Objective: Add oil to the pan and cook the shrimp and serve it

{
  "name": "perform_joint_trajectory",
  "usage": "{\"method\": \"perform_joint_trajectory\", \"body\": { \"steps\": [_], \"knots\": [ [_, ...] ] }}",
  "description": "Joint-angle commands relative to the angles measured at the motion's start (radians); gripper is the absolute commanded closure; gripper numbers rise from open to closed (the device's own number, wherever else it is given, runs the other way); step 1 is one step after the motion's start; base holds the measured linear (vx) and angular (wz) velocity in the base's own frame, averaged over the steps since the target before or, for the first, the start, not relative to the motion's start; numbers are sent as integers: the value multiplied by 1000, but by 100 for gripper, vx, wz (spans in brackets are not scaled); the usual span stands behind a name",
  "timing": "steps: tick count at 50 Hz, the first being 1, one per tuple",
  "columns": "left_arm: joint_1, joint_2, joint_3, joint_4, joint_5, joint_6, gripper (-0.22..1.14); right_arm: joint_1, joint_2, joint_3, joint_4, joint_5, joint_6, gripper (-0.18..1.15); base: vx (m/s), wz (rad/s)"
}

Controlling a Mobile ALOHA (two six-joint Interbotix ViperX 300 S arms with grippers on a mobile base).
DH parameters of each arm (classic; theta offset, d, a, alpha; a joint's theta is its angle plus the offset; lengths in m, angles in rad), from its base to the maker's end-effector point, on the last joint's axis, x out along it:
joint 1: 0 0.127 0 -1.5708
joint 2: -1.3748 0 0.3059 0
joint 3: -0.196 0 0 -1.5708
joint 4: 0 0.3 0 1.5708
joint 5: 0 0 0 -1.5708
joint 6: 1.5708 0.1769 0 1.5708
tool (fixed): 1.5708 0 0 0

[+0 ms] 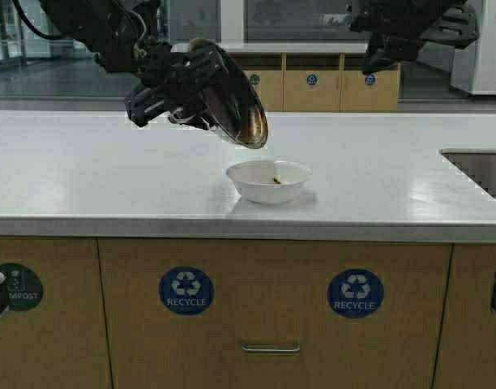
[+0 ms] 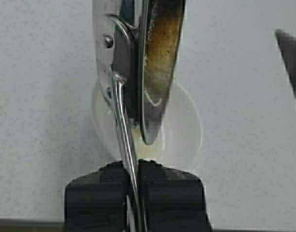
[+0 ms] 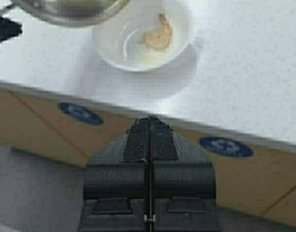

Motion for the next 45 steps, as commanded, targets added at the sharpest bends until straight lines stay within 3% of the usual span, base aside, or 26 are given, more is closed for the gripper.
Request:
{"method": "perform_joint_trajectory", "body": {
  "steps": [1, 12, 19, 45],
  "knots": [
    [0, -72, 6, 81, -118, -143, 87, 2, -8, -9, 2, -11, 2, 92, 0, 0],
    [67, -38, 83, 201, -391, -523, 87, 2, -5, -11, 2, -11, 2, 92, 0, 0],
    [117, 2, 130, 210, -558, -680, 87, 2, -3, -11, 3, -11, 3, 92, 0, 0],
    [170, 253, 193, 127, -867, -891, 87, 2, 12, -12, 3, -9, 3, 92, 0, 0]
  ]
}}
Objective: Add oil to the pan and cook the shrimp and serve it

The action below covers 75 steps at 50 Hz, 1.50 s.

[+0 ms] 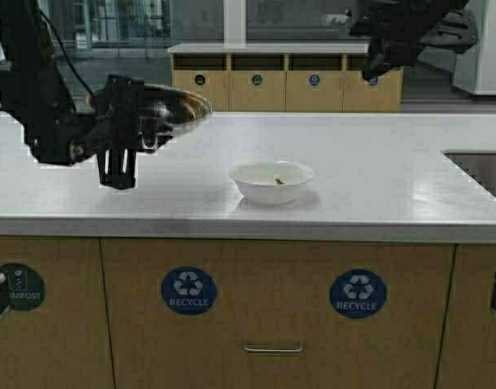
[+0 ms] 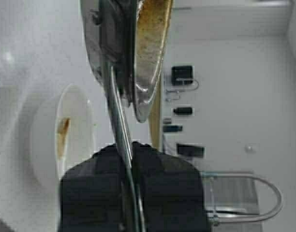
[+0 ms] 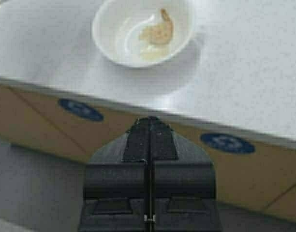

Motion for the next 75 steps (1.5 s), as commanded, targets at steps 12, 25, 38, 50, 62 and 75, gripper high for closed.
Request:
{"method": "perform_joint_trajectory", "body": {
  "steps": [12, 25, 38, 50, 62, 75],
  "knots": [
    [12, 178, -80, -18, -117, -77, 87, 2, -6, -14, 3, -6, 0, 92, 0, 0],
    [14, 259, -140, -14, -126, -121, 87, 2, -2, -14, 2, -6, 0, 92, 0, 0],
    [14, 316, -207, -14, -124, -130, 87, 2, 3, -14, 3, -6, 0, 92, 0, 0],
    [14, 354, -258, -9, -124, -204, 87, 2, 5, -14, 3, -5, 0, 92, 0, 0],
    [14, 350, -258, -6, -126, -207, 83, 2, 6, -15, 3, -5, 0, 92, 0, 0],
    [14, 337, -249, 15, -126, -207, 56, 2, 6, -15, 3, -5, 0, 92, 0, 0]
  ]
}}
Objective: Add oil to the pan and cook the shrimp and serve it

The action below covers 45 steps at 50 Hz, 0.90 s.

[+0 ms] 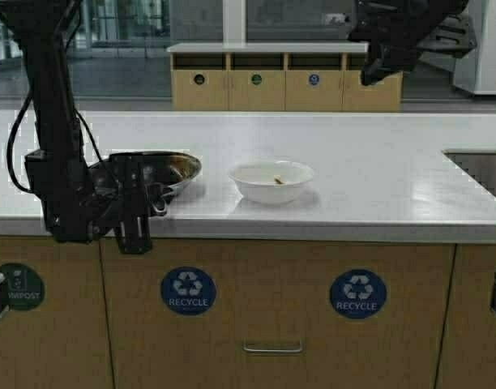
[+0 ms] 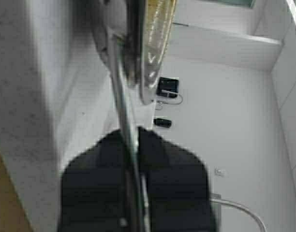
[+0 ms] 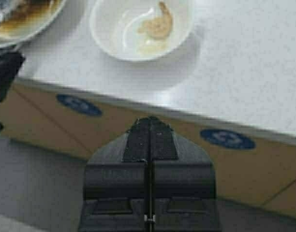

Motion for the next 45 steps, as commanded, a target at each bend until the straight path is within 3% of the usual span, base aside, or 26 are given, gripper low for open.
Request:
{"method": "perform_joint_trajectory", "body": {
  "steps": [1, 12, 18, 45],
  "knots": [
    [-3, -46, -3, 9, -23, 2, 53, 2, -9, -15, 2, -5, 0, 92, 0, 0],
    [-2, -77, 17, 8, -21, 15, 14, 2, -9, -15, 2, -5, 0, 92, 0, 0],
    [-2, -91, 28, 8, -12, 43, 0, 2, -9, -15, 0, -3, 0, 92, 0, 0],
    [-2, -132, 155, 9, 35, 202, -2, 2, -9, -17, 2, -2, 0, 92, 0, 0]
  ]
}}
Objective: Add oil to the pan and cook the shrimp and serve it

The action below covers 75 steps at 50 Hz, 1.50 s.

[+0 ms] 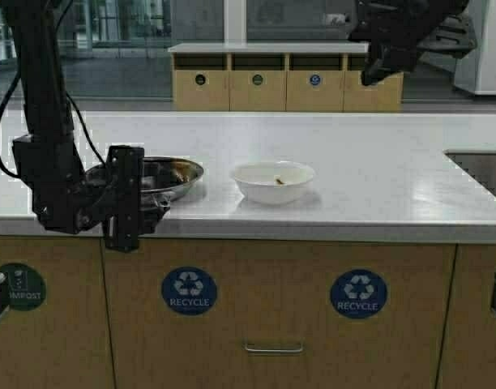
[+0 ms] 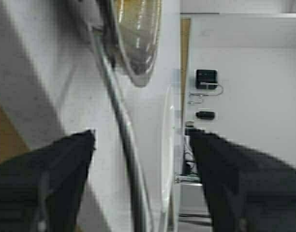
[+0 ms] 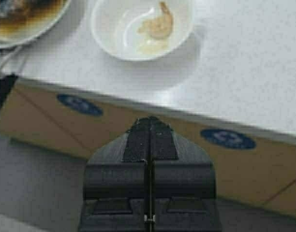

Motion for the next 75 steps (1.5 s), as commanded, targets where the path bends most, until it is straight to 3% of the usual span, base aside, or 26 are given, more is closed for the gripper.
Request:
{"method": "perform_joint_trajectory", "body": {
  "steps": [1, 14, 25, 35, 43, 50, 63, 75],
  "knots": [
    [2, -46, 32, 2, -5, 31, -2, 2, -9, -17, 0, -3, 0, 92, 0, 0],
    [2, -107, 179, -41, -5, 175, -2, 2, -11, -17, 2, -3, 0, 92, 0, 0],
    [2, -273, 333, -101, -6, 364, -2, 2, -9, -17, 2, -3, 0, 92, 0, 0],
    [0, -479, 431, -94, 12, 549, -1, 2, -9, -18, 2, -3, 2, 92, 0, 0],
    [0, -627, 459, -21, 156, 706, 3, 2, -9, -18, 2, -3, 0, 92, 0, 0],
    [2, -765, 454, 67, 345, 784, 22, 2, -9, -17, 2, -3, -2, 92, 0, 0],
    [2, -962, 391, 163, 713, 839, 93, 2, -9, -14, 2, -5, -3, 92, 0, 0],
    [0, -1042, 313, 252, 945, 845, 87, 2, -8, -14, 0, -5, -6, 92, 0, 0]
  ]
}}
